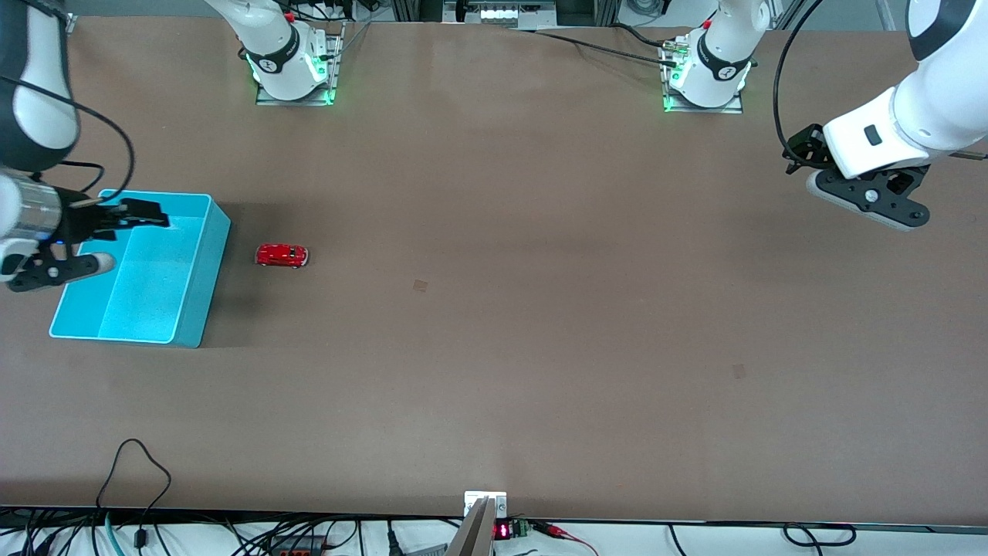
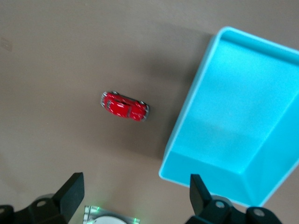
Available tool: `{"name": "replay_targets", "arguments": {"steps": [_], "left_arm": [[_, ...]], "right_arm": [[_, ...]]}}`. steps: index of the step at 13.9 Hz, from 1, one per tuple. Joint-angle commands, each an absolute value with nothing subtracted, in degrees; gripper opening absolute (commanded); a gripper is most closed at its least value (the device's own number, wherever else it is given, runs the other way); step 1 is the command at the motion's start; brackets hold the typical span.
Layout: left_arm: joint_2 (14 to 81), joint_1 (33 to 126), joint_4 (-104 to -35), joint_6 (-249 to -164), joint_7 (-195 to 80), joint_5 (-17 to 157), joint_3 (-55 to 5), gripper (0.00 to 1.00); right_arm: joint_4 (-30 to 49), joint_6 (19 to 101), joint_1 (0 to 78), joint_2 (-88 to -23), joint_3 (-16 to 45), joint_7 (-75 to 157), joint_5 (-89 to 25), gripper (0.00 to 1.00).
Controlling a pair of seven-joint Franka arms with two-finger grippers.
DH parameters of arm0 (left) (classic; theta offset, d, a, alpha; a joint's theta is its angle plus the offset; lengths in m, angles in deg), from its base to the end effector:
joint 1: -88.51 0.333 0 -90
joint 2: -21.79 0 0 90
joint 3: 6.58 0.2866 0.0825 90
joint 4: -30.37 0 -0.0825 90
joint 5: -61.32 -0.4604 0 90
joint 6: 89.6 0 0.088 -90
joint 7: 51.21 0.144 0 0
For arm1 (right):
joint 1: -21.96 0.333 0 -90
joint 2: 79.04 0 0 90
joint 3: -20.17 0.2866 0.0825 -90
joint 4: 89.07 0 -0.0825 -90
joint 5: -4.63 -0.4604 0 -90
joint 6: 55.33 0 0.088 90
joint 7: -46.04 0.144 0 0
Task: Wind red beetle toy and store in blue box
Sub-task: 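Reach the right gripper toward the car while the left gripper withdraws, then lower the right gripper over the red car and close on it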
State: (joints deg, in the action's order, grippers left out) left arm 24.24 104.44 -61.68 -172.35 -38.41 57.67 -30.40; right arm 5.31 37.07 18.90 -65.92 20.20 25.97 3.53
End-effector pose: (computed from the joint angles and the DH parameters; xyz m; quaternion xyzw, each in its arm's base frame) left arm 0.6123 -0.0717 0.5054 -0.9785 0.1785 0.1014 0.0189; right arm 0.6560 -0.0320 0.3717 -0.9806 -0.1452 0.1268 0.0356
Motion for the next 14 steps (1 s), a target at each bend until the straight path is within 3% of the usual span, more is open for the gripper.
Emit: {"name": "replay_targets", "arguments": {"steps": [1,3,6,10,14], "left_arm": [[20.7,99.8,-64.5,-176.0,-48.4,61.7,-24.3,1.0],[18.1,91.8,-67.5,-179.8,-54.4,61.6,-15.3,1.0],[18.8,82.3,-66.0,-181.8,-54.0,61.6,-5.2,1.0],[22.0,84.9,-61.8,-180.0,-54.5,61.1,-5.3,1.0],[22.3,86.8,-61.5,-176.5,-54.0,61.3,-6.7,1.0]], "right_arm": [[22.3,49.1,19.0,-74.7,22.4,14.1,3.8,1.0],[28.2,54.6,16.9,-75.4,26.9,2.8,4.7,1.0],[35.7,63.5,15.7,-76.4,30.8,-3.2,9.3,1.0],[46.0,81.5,14.4,-76.6,31.7,-15.4,10.1,1.0],[48.0,88.4,14.6,-73.4,31.7,-26.5,10.1,1.0]]}}
